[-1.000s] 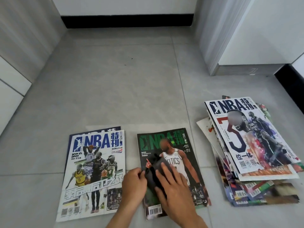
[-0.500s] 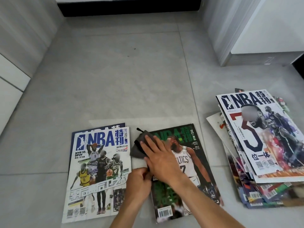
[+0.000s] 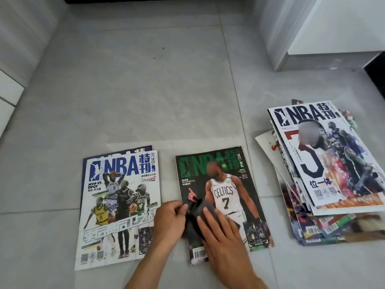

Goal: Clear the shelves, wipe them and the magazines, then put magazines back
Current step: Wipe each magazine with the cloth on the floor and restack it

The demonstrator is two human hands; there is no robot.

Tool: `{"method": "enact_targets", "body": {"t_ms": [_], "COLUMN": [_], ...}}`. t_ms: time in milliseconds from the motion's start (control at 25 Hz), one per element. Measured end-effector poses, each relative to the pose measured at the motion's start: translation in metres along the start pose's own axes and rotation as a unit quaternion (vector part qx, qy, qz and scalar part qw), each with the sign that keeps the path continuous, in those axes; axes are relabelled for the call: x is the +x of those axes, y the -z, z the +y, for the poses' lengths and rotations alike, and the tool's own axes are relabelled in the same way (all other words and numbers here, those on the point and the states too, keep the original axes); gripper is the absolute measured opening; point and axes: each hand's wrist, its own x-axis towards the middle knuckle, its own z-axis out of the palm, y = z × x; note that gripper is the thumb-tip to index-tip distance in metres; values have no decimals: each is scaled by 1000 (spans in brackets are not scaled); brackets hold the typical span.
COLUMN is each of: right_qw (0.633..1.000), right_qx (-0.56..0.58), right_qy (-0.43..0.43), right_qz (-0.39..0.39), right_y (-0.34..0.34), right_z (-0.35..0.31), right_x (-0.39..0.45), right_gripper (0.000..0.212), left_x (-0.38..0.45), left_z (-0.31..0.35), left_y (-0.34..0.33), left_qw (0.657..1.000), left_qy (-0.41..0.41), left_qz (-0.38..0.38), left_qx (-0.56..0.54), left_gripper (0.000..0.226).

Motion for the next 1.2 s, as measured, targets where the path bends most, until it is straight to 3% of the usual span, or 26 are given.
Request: {"method": "enact_targets", "body": {"t_ms": [80,120,240,280,320,440,520,600,680,720,800,840,920,1000,1080,1120,1200], "right_qw": [998,998,968,959,961,989,984,973,880,802,705,689,697,763,816,808,756], "right_qx": [-50,-57,-21,-9,-2,66,139,196,393,491,577,598,628,576,469,451,498], "right_qy": [28,-8,-243,-281,-275,-135,-111,-116,-260,-331,-380,-363,-291,-244,-260,-273,-279], "right_qz": [-23,-10,53,42,34,-13,-12,44,54,78,160,187,185,162,215,263,320], "right_y": [12,20,24,21,14,4,14,33,70,90,119,134,158,171,180,188,203], "right_z": [36,55,59,43,21,-42,-50,-32,-16,-9,-2,-3,-17,-33,-37,-34,-16], "right_x": [-37,-50,-56,-52,-47,-27,-18,-16,-2,8,39,58,92,114,127,130,129], "right_gripper": [57,52,55,57,54,50,57,69,78,79,71,69,66,65,70,66,57], "left_x": [-2,-4,-5,-6,-7,-5,-3,-2,-11,-18,-31,-36,-46,-58,-71,-76,-83], "left_z": [-1,-1,-1,-1,2,5,11,16,29,36,45,47,54,67,84,92,107], "left_y": [1,0,-3,-5,-5,-4,2,5,0,-2,-7,-10,-13,-15,-12,-10,-3], "left_qw": [1000,1000,1000,1000,1000,999,998,997,986,981,977,971,952,938,912,888,869], "left_qy": [-8,-7,-1,3,7,42,57,52,53,44,-30,-86,-201,-286,-364,-410,-465], "left_qz": [6,5,14,19,24,25,2,-36,-85,-105,-97,-74,-13,70,173,204,167], "left_qx": [13,12,-2,-5,-6,-7,-3,-45,-136,-158,-189,-211,-231,-181,-78,-31,-5], "left_gripper": [41,42,40,39,38,41,42,39,26,28,47,52,50,38,19,17,24]}}
